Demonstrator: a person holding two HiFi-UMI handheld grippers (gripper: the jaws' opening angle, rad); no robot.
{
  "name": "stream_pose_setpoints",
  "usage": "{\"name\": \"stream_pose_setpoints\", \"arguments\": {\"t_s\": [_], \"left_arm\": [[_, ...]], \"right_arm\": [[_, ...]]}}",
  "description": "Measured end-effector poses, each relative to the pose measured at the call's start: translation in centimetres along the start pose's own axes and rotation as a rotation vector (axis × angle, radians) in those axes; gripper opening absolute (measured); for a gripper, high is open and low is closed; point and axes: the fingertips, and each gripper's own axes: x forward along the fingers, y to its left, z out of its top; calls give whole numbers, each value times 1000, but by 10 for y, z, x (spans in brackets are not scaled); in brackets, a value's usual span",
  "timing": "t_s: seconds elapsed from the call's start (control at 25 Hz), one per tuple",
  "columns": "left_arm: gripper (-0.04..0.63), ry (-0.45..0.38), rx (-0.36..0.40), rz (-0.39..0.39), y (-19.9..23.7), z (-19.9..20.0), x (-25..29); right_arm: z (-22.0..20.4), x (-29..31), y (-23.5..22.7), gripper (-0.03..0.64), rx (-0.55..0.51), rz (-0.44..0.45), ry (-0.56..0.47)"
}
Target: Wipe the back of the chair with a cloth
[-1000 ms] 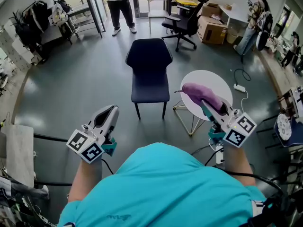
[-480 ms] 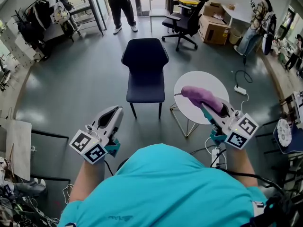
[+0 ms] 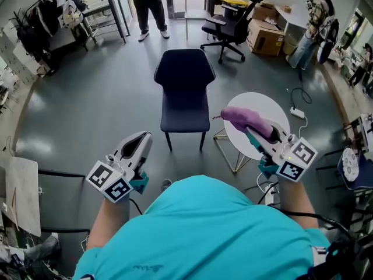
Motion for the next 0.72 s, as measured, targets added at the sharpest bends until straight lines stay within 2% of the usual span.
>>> {"name": "stream_pose_setpoints", "arguments": {"t_s": [0.16, 0.44, 0.72], "left_arm": [[5, 0, 9, -50, 70, 29, -10], [5, 21, 34, -120, 160, 64, -14], [5, 41, -5, -133, 200, 56, 5]], "right_arm": [[14, 74, 11, 84, -16, -25, -14], [26, 160, 8, 84, -9, -87, -41], [19, 198, -22, 84, 13, -104, -16]]}}
